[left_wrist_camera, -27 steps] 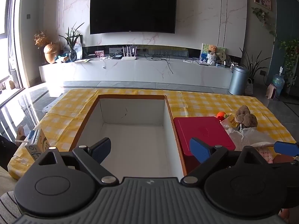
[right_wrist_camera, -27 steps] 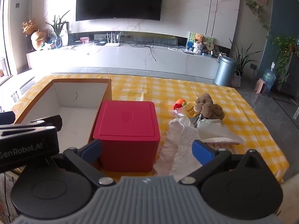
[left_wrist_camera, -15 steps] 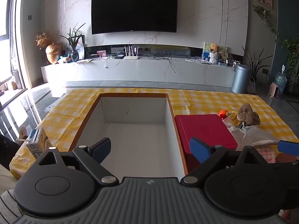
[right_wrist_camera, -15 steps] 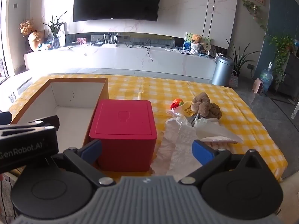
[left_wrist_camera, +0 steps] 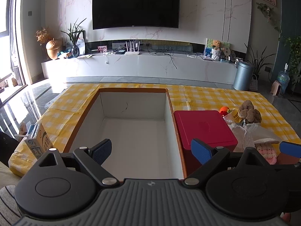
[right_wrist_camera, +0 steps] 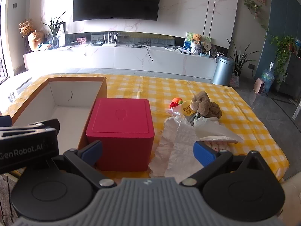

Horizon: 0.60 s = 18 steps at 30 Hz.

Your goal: Organize soft objects

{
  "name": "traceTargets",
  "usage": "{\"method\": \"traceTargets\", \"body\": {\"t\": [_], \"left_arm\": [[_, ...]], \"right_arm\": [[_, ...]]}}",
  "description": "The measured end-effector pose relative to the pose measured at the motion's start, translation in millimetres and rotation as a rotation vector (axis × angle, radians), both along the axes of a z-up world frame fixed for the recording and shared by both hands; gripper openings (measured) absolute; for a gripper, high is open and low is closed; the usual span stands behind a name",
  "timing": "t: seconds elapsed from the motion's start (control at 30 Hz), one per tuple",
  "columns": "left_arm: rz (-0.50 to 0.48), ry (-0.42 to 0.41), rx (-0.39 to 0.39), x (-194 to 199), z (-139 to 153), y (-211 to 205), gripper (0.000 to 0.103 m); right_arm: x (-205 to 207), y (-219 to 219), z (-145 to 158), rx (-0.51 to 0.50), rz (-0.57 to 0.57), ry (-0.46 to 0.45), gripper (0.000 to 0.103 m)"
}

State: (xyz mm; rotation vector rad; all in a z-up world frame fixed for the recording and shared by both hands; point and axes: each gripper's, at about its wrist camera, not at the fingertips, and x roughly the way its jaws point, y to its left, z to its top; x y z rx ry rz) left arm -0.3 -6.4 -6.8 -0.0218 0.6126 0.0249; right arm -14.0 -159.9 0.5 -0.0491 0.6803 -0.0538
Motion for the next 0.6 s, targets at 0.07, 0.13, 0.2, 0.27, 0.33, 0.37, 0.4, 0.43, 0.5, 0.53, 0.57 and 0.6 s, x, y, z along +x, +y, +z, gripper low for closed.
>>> {"method": "traceTargets", "body": {"t": [0.07,0.13,0.2,0.27,0.33,0.37,0.4,0.43,0.5,0.53,0.57,0.6], "left_arm": [[-0.002,0.001,-0.005,0.2,0.6,0.1,0.103],[-0.001,-0.001,-0.005,0.1,1.0,0.2,0.103],[0.001,-0.004,-0.002,-0.6,1.3,-0.3,0.103],[0.002,-0.006,0.002,-1.1,1.6,-0.8,0.103],[-0.004,-0.007,0.002,-1.8,2.0,-1.5,0.103],[-0.004,-0.006,0.000,-1.9,2.1,-1.4,0.103],[-0.004,-0.006,-0.002,-2.1,2.3,-1.3,0.103],[-0.004,-0.005,-0.004,-2.0,2.5,-1.4,0.103],[-0.003,-0.006,-0.004,-2.2,2.3,-1.4,0.103],[-0.003,-0.004,-0.007,-2.1,2.0,-1.3,0.103],[-0.004,-0.001,-0.008,-1.9,1.9,-1.6,0.103],[-0.008,0.004,-0.008,-1.6,1.5,-2.2,0.103]], "right_arm": [[0.0,-0.2,-0.4,-0.001,0.001,-0.002,0.101],[0.2,-0.1,-0.3,-0.005,0.002,-0.004,0.101],[-0.3,0.6,0.1,-0.010,0.001,-0.007,0.101],[-0.4,0.3,-0.6,-0.009,0.002,-0.007,0.101],[-0.9,1.0,-0.6,-0.005,0.004,-0.007,0.101],[-0.5,1.1,-0.7,-0.003,0.004,-0.007,0.101],[-0.3,1.4,-0.7,-0.002,0.004,-0.006,0.101],[-0.5,1.5,-0.6,-0.004,0.004,-0.007,0.101],[-0.7,1.4,-0.7,-0.008,0.005,-0.010,0.101],[-0.8,1.0,-0.5,-0.009,0.004,-0.010,0.101],[-0.8,1.1,-0.7,-0.009,0.005,-0.009,0.101],[-0.7,1.1,-0.8,-0.012,0.005,-0.009,0.101]]}}
